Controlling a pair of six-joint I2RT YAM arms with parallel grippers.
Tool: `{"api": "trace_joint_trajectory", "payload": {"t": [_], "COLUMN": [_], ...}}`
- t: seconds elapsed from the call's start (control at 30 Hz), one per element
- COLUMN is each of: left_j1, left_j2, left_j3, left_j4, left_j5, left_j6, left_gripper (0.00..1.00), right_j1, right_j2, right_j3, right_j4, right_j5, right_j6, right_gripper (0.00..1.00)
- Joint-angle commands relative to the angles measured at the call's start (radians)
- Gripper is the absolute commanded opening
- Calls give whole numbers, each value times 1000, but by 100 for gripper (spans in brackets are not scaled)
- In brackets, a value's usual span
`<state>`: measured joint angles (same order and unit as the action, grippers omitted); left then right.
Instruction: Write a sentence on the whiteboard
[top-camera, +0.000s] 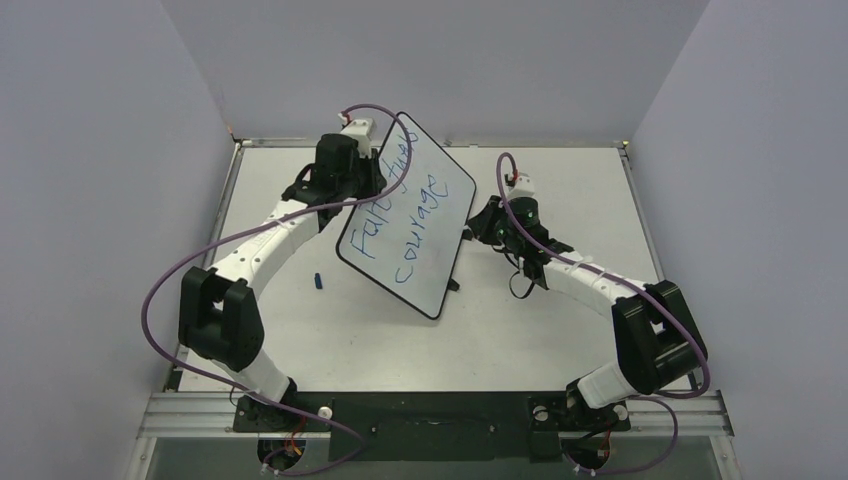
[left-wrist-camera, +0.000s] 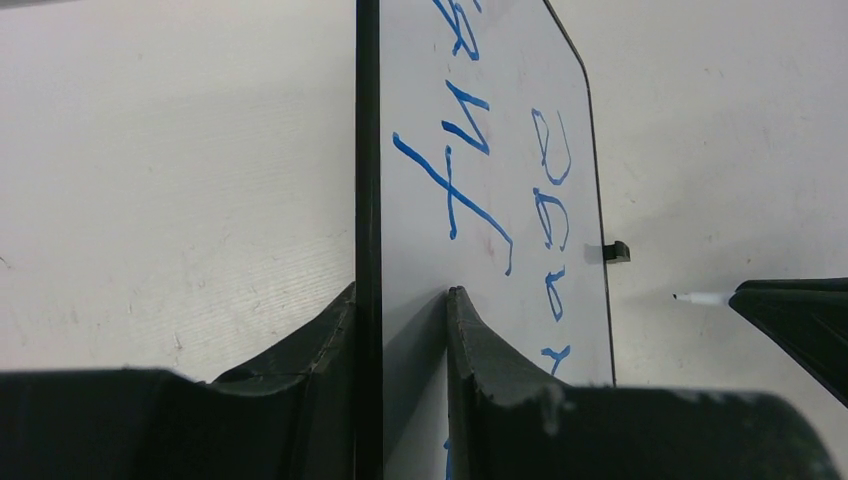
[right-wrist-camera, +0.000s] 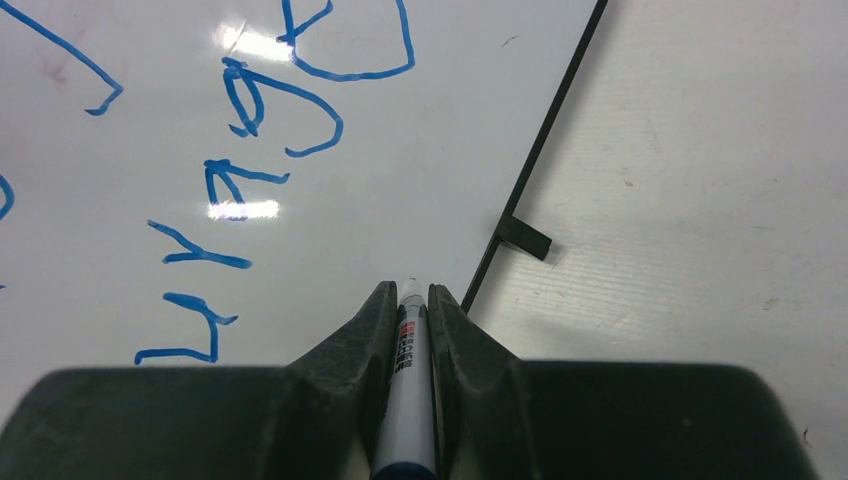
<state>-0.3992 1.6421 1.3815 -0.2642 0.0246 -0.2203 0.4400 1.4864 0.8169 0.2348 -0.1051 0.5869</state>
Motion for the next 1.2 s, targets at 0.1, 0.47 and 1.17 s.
{"api": "trace_joint_trajectory", "payload": {"t": [0.1, 0.47, 1.17], "left_j1": [-41, -41, -47], "left_j2": [73, 44, -49], "left_j3": [-140, -224, -279], "left_j4": [-130, -77, -47], "left_j5": [-151, -170, -206], "left_j6": [193, 196, 186], "left_gripper": [23, 34, 45], "right_j1": [6, 6, 6], "right_j2": [17, 24, 29], "right_j3": [5, 8, 11], "right_j4": [73, 69, 65], "right_j5": [-25, -22, -20], "right_j6": [13, 10, 8], "right_gripper": [0, 0, 0]}}
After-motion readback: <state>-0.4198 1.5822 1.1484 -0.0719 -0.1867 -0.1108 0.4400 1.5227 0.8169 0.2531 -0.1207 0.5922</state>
